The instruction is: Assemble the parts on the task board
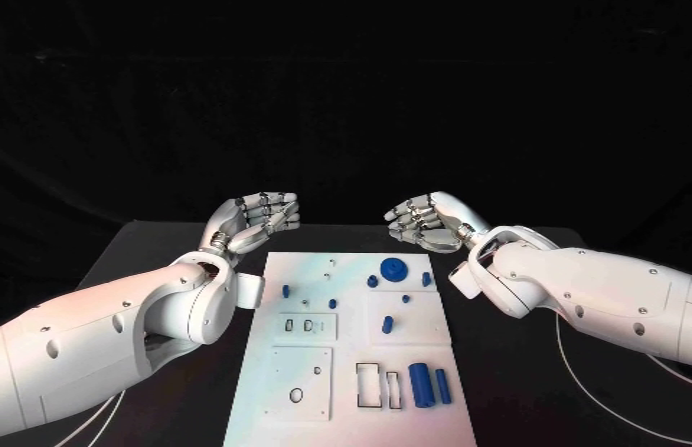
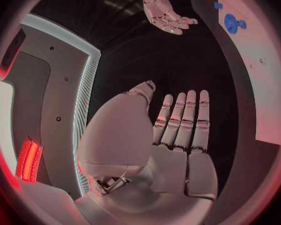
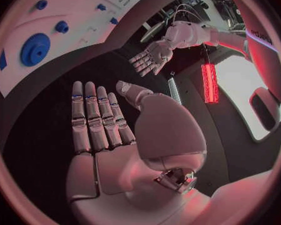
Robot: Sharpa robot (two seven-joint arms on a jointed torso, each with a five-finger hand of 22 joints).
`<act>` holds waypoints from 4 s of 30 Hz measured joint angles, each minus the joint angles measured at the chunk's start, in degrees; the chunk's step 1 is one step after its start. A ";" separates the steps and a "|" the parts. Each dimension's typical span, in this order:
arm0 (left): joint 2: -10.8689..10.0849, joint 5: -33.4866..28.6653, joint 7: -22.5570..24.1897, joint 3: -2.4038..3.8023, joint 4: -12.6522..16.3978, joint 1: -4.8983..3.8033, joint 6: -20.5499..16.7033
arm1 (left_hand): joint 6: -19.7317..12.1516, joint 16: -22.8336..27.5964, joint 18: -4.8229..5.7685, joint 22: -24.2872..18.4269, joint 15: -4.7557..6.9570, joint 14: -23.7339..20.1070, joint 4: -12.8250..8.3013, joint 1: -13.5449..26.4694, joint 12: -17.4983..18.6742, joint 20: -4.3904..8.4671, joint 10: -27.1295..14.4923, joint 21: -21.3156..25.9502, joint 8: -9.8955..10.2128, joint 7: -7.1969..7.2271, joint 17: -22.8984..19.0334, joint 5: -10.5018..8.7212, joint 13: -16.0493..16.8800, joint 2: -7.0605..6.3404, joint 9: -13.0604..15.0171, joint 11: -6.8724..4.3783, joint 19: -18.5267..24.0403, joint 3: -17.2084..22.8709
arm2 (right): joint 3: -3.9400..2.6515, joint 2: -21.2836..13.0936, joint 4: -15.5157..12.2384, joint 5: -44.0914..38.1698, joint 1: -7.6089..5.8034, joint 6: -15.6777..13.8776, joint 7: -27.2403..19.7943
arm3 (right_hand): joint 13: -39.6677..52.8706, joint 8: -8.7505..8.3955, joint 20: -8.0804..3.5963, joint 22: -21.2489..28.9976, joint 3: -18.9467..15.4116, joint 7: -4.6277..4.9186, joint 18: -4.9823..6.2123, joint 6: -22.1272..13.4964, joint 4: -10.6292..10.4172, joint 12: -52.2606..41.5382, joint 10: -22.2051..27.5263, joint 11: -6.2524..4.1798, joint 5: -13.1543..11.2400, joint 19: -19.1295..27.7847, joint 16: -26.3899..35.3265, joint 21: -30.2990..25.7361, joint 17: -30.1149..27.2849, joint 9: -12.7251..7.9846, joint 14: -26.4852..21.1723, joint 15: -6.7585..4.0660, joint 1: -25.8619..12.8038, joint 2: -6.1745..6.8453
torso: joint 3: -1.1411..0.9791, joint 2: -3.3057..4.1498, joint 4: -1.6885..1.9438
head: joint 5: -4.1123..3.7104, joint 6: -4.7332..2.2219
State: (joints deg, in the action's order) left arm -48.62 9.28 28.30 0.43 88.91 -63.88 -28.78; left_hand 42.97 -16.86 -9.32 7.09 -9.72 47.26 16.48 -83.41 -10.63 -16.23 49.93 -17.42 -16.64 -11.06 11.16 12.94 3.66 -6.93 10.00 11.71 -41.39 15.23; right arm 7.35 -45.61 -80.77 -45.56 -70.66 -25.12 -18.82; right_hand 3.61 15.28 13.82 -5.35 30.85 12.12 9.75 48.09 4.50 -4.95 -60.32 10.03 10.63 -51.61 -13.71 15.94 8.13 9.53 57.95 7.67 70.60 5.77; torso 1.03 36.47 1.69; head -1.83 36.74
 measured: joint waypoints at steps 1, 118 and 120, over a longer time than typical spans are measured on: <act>-0.39 0.20 -0.04 0.02 0.53 -0.06 0.09 | 0.52 -0.13 -0.01 0.06 0.15 0.68 -0.09 0.00 0.00 0.02 0.69 -0.21 -0.01 -0.09 0.17 0.00 0.00 0.00 0.02 -0.16 -0.61 0.22 | 0.00 -0.03 -0.14 -2.06 -0.24 0.13 0.60 | 0.04 0.00 -0.21 -0.11 0.00 0.09 0.00 0.35 0.00 0.10 -0.50 -0.13 0.00 -0.59 -0.23 0.34 0.11 0.06 0.61 -0.23 0.00 0.00 | 0.03 0.16 0.08 | -0.04 0.00; -4.67 0.71 -3.63 1.21 9.33 -1.13 4.42 | 3.43 -0.10 -0.91 0.40 1.10 5.15 -0.29 0.51 4.00 1.58 4.85 -3.26 0.49 -0.81 2.41 -0.30 0.03 -1.48 -0.23 -0.35 -7.87 2.96 | -0.18 8.70 1.10 -53.15 -1.68 2.81 28.04 | 1.10 0.60 -7.27 -68.16 3.24 -3.54 -5.80 11.07 -5.44 1.18 -8.34 -4.96 -2.08 -28.73 -61.41 64.04 57.80 4.16 25.98 -6.96 3.50 2.78 | 1.63 6.08 3.57 | -3.05 -0.37; -4.66 0.67 -3.63 1.21 9.39 -1.13 4.42 | 3.43 -0.10 -0.91 0.40 1.10 5.15 -0.29 0.51 4.00 1.58 4.85 -3.26 0.49 -0.81 2.45 -0.30 0.03 -1.48 -0.23 -0.35 -7.87 2.96 | -0.19 9.72 1.99 -53.26 -1.70 2.14 28.27 | 1.10 0.60 -7.27 -68.18 3.24 -3.54 -5.80 11.07 -5.44 1.18 -8.34 -4.95 -2.08 -28.73 -61.41 64.04 57.80 4.18 25.99 -6.96 3.50 2.78 | 1.63 6.12 3.57 | -3.04 -0.37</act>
State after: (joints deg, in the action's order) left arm -53.29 9.95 24.67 1.64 98.30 -65.02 -24.36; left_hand 46.40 -16.97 -10.23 7.49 -8.62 52.41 16.20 -82.89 -6.63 -14.65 54.78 -20.68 -16.15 -11.87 13.61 12.64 3.69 -8.41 9.77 11.37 -49.26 18.19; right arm 7.16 -35.89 -78.78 -98.82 -72.36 -22.98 9.45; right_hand 4.71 15.88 6.55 -73.53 34.09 8.58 3.96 59.16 -0.94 -3.77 -68.66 5.08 8.55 -80.34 -75.12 79.98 65.93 13.71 83.93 0.71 74.10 8.55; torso 2.65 42.59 5.26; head -4.87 36.36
